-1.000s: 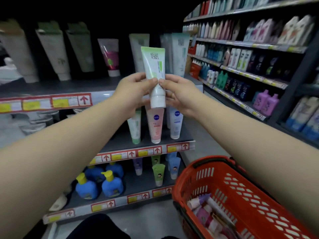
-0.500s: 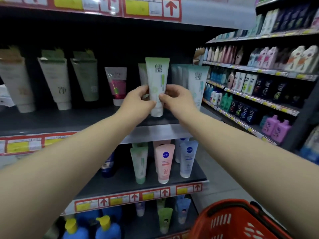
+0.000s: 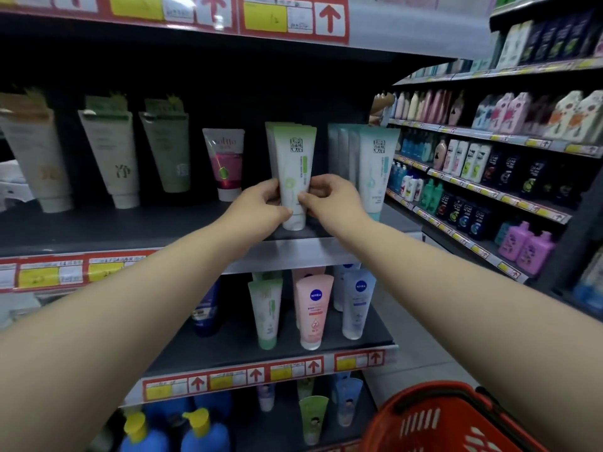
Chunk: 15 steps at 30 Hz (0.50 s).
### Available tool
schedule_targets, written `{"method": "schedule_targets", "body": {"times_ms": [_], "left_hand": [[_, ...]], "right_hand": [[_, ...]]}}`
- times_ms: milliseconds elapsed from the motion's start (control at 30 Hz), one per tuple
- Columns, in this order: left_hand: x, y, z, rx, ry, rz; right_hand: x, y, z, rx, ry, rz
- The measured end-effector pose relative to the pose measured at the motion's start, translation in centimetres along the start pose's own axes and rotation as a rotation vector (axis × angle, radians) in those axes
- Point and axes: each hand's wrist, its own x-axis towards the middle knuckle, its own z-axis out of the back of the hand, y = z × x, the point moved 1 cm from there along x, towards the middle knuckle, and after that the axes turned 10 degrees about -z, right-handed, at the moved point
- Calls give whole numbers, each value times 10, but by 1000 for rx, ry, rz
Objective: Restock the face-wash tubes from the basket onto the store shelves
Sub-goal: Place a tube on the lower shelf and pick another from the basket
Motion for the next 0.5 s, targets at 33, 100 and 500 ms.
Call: {"method": "schedule_targets", "body": {"times_ms": [33, 100, 500], "left_hand": [[-3, -3, 0, 10, 7, 12], [-10, -12, -1, 21, -5, 20], [-91, -53, -34, 717, 205, -112]], "right_hand": [[-2, 1, 1, -27, -9, 8], [-10, 6, 5, -96, -37, 29], [-125, 0, 52, -837, 102, 390]]}}
